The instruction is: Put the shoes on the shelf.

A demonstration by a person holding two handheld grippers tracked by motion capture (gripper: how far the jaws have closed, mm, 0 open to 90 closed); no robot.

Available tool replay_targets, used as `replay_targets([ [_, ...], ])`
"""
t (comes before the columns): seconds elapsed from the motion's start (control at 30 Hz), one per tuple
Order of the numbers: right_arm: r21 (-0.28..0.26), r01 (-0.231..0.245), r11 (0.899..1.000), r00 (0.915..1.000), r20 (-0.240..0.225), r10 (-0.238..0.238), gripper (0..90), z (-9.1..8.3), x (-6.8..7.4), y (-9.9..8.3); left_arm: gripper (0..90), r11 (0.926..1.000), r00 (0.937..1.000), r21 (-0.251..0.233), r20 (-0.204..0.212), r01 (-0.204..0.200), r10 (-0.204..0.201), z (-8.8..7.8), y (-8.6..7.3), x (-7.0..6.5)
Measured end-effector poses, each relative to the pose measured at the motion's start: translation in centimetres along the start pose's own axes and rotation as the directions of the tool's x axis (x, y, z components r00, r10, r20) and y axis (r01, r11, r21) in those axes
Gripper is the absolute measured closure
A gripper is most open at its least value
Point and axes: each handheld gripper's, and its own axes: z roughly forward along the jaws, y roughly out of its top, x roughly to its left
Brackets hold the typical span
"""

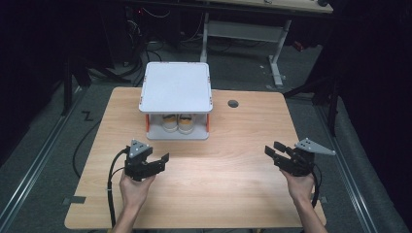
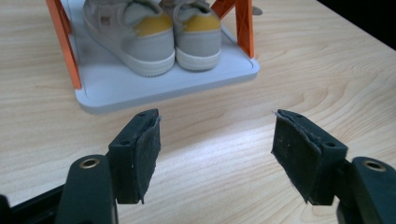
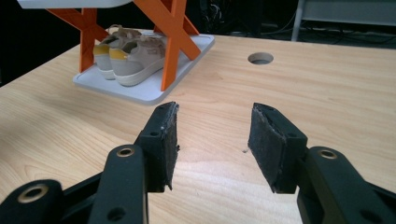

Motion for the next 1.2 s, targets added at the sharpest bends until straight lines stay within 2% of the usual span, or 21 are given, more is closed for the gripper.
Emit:
replay_targets([
  [0.23, 0.028, -0.026, 0.999, 0.9994, 0.023, 0.025, 50.5, 0.2, -0.7, -1.6, 32.4, 0.9993, 0.9995, 0.026, -0.018, 0.027, -0.026, 0.4, -1.5, 0.8],
  [0.5, 0.076, -0.046, 0.996, 0.9967, 0.071, 0.04, 49.9, 0.7, -1.7, -3.5, 32.2, 0.9964, 0.9983, 0.073, -0.042, 0.043, -0.04, 1.4, -3.1, 1.5],
  [0.83, 0.147, -0.05, 0.988, 0.991, 0.131, 0.031, 49.3, 2.0, -2.6, -5.3, 32.2, 0.9929, 0.9946, 0.116, -0.103, 0.027, -0.015, 2.9, -4.0, 2.1],
  [1.07, 0.198, -0.036, 0.98, 0.9841, 0.178, 0.001, 48.3, 3.3, -3.2, -6.3, 32.2, 0.9914, 0.9884, 0.13, -0.152, 0.018, 0.001, 3.7, -4.4, 2.4],
  [1.2, 0.22, -0.044, 0.975, 0.9791, 0.203, -0.002, 47.3, 4.0, -3.6, -7.0, 31.7, 0.9897, 0.9837, 0.143, -0.179, 0.011, 0.015, 4.3, -4.7, 2.5],
])
